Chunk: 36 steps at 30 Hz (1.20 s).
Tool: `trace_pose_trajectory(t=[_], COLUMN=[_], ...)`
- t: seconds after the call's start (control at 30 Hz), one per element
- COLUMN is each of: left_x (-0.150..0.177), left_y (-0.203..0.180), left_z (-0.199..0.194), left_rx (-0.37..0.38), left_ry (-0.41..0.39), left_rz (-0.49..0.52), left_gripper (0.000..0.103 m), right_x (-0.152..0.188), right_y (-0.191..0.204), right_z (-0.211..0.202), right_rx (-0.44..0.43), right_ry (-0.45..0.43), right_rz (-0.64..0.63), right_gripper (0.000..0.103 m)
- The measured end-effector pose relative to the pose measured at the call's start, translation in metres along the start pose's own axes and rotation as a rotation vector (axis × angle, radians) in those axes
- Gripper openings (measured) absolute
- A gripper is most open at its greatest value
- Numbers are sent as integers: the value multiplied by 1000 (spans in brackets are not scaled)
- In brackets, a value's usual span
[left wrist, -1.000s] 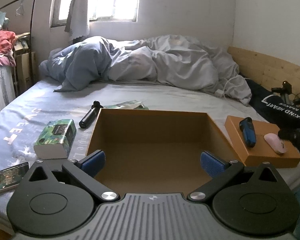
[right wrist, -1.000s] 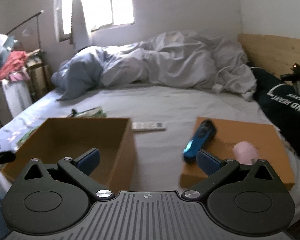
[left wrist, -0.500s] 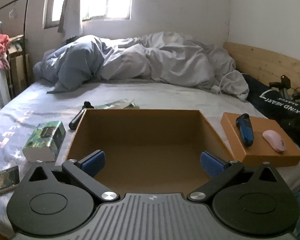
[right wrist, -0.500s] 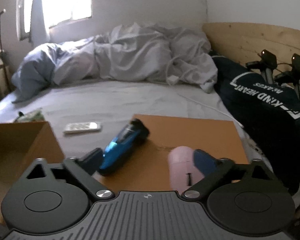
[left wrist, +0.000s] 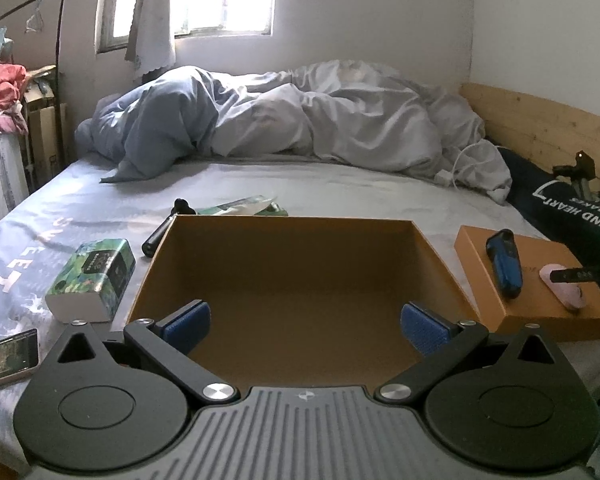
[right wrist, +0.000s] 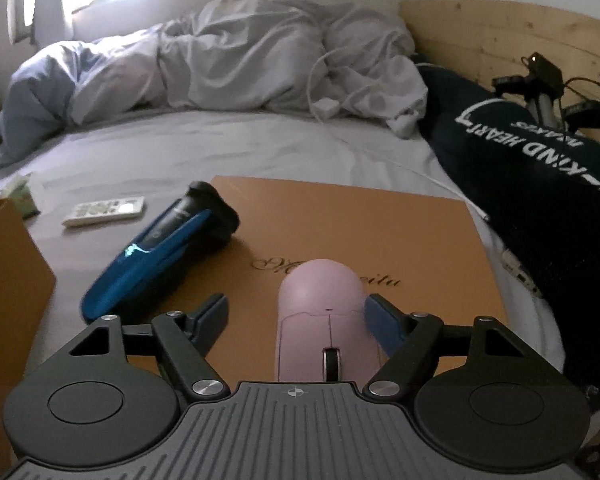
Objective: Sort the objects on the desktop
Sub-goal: 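Move the right gripper to the pink mouse and close on it, then lift the pink mouse with the right gripper and carry it over the cardboard box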
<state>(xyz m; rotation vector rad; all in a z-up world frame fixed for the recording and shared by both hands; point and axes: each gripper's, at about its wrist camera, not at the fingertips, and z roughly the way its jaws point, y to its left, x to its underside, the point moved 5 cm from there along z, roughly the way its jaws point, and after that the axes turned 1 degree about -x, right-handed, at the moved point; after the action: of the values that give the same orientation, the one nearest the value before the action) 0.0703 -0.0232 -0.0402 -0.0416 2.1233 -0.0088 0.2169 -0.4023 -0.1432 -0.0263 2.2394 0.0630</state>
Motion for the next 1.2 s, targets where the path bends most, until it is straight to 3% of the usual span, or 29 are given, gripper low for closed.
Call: trace_pose_trajectory(t=[0.3,0.6,0.67,0.83,1.2], left_x=[0,1,2,2,-1], left_y=[-1,-5,-5,-4,3], left_z=[-1,3,4,4,-5], left_rx=[-5,-9,-11,-14,-10], left_ry=[4,13,15,20,7], left_rz=[10,14,14,4,16], left_gripper=[103,103,103,103,103], right_x=[-8,-4,-3,1,0], right_y=[-13,-15,-16,-19,4], right_z=[11,20,21,24,-7], right_rx=[12,-30,-38,-49,-64], right_ry=[17,42,46,51,33], right_rz=[9,-14,-16,-22,-12], right_gripper=[78,77,64,63,62])
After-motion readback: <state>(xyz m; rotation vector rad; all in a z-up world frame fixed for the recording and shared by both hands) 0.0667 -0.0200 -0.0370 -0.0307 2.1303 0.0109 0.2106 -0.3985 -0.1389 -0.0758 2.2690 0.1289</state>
